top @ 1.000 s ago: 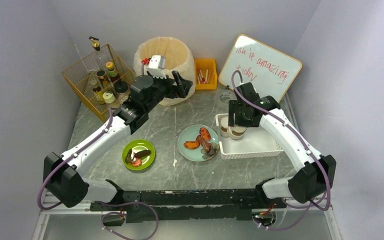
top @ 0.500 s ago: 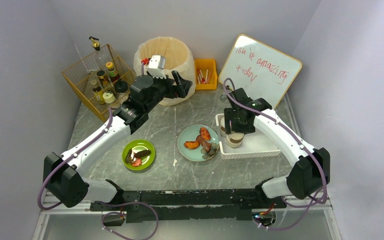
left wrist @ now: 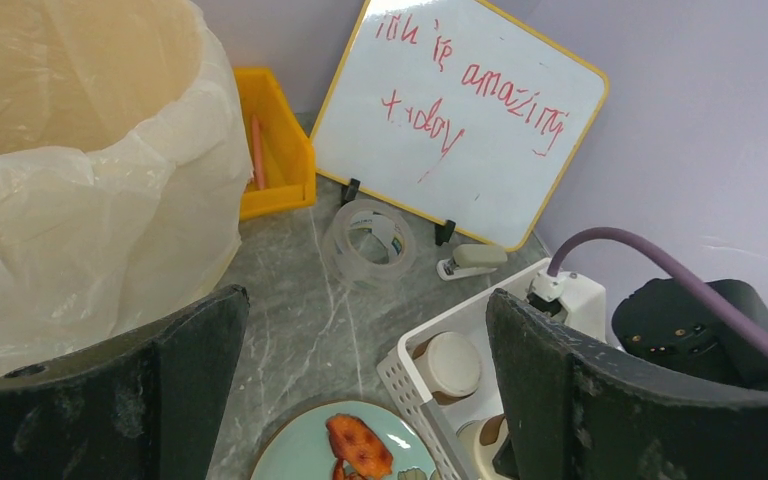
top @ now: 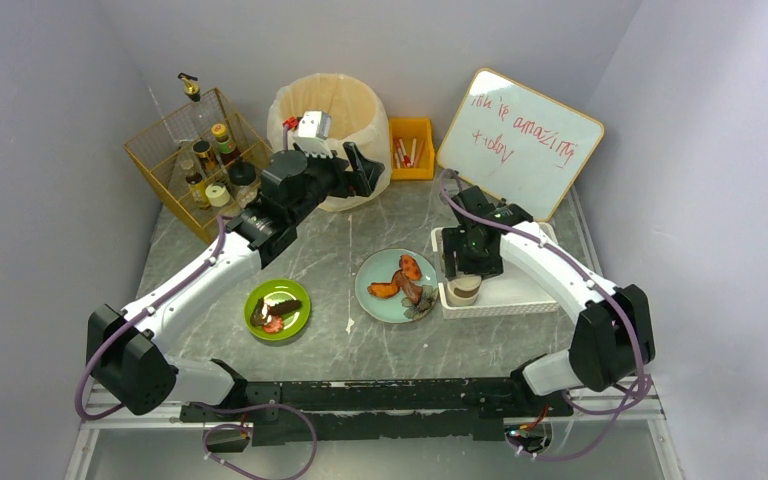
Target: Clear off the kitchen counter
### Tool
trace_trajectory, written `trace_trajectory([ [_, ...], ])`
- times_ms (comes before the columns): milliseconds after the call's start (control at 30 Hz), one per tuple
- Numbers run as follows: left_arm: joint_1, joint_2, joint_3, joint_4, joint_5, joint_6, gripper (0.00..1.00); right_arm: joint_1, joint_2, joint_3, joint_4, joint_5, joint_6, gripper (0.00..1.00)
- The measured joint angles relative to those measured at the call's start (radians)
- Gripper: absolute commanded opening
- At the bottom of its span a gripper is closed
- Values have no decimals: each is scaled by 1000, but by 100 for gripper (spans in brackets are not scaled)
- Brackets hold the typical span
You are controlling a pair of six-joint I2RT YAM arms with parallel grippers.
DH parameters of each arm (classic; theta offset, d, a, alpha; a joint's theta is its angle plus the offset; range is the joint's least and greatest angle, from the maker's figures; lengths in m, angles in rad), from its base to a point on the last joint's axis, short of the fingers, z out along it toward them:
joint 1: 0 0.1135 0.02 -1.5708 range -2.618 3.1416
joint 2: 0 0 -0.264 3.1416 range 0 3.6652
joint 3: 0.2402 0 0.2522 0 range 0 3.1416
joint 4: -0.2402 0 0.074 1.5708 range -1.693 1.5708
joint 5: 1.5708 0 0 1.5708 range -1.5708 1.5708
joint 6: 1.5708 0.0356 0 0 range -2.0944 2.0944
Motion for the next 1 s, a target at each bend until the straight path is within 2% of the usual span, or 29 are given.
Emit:
trace_trajectory([
  [200,0,0,0,-2,-2,0,93,0,18,-20,39,-24,-7,14],
  [667,2,0,0,-2,3,-16,92,0,45,-53,51,-38,-19,49],
  [967,2,0,0,-2,3,-17,92,1,60,-61,58,-38,-22,64],
  [1000,2,1,0,-2,2,-18,92,1,60,-61,59,-38,-22,68],
])
